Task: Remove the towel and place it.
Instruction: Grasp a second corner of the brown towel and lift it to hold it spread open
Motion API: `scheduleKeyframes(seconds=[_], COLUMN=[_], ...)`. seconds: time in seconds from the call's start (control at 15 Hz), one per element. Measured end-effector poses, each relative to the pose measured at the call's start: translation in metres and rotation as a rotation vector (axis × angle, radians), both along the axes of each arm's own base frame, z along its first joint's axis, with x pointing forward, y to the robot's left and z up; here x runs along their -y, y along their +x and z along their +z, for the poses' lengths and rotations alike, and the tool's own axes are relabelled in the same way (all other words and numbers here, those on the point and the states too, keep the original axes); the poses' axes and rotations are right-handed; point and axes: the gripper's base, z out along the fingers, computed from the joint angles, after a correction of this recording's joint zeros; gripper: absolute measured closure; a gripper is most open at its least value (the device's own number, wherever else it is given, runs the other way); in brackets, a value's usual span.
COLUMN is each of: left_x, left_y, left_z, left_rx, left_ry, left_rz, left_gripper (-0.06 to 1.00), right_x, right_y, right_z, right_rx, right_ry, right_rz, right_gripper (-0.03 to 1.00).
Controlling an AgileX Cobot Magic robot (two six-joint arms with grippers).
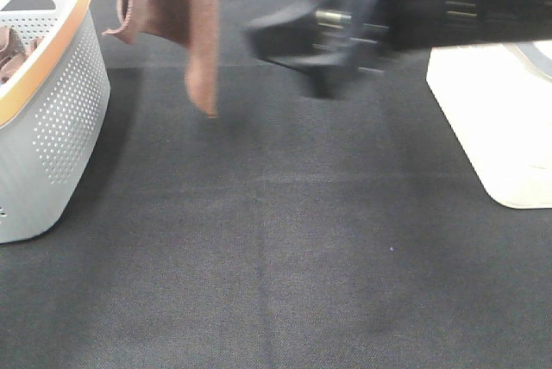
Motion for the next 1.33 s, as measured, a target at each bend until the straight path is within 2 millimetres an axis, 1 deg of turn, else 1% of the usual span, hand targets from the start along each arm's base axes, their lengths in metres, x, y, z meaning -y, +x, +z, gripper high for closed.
scheduleKeyframes(seconds=[0.07,0.2,0.27,0.53,0.73,1.07,1.13,1.33], left_x=[0.001,0.002,0.003,0.005,0.008,0.016,0.019,0.022], left_y=[-0.001,-0.003,-0.003,-0.005,-0.007,-0.011,-0.012,-0.014], left_z=[-0.001,0.0,0.0,0.003,0.004,0.003,0.003,0.003], left_rx=[-0.014,-0.026,-0.029,-0.045,-0.054,-0.062,-0.063,-0.061], left_ry=[-0.003,-0.023,-0.033,-0.083,-0.106,-0.105,-0.105,-0.102], left_rz=[-0.015,-0.033,-0.038,-0.067,-0.085,-0.119,-0.126,-0.135], left_gripper=[0.94,0.94,0.94,0.94,0.94,0.94,0.94,0.94], right_x=[-0.02,-0.04,-0.046,-0.063,-0.066,-0.062,-0.062,-0.061], right_y=[0.006,0.013,0.019,0.039,0.047,0.053,0.053,0.054], right_z=[0.0,-0.002,-0.003,-0.021,-0.028,-0.028,-0.028,-0.028], right_rx=[0.034,0.05,0.047,0.012,0.012,-0.002,0.0,0.005], right_ry=[-0.015,-0.024,-0.025,-0.054,-0.066,-0.031,-0.031,-0.03], right_rz=[-0.023,-0.03,-0.039,-0.074,-0.123,-0.216,-0.221,-0.233], right_gripper=[0.36,0.38,0.39,0.39,0.39,0.41,0.43,0.57])
